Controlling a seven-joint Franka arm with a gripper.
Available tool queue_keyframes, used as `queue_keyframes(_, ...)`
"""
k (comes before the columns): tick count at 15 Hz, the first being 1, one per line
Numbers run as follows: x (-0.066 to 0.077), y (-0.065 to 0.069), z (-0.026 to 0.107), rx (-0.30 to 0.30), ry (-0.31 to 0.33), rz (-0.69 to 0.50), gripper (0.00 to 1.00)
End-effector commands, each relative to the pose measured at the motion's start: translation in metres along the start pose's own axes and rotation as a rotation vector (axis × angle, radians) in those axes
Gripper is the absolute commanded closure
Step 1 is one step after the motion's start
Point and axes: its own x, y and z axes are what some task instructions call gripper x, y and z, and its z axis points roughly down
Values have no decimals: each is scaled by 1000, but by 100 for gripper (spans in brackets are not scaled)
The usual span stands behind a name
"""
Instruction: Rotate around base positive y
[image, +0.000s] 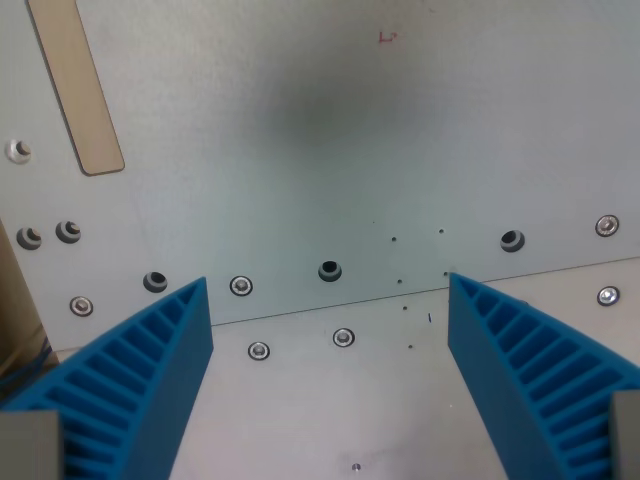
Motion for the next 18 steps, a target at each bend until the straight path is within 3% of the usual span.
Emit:
queue_keyframes(1,0,0,-3,-1,-6,0,0)
queue_keyframes(18,0,0,-3,-27,-202,-1,0)
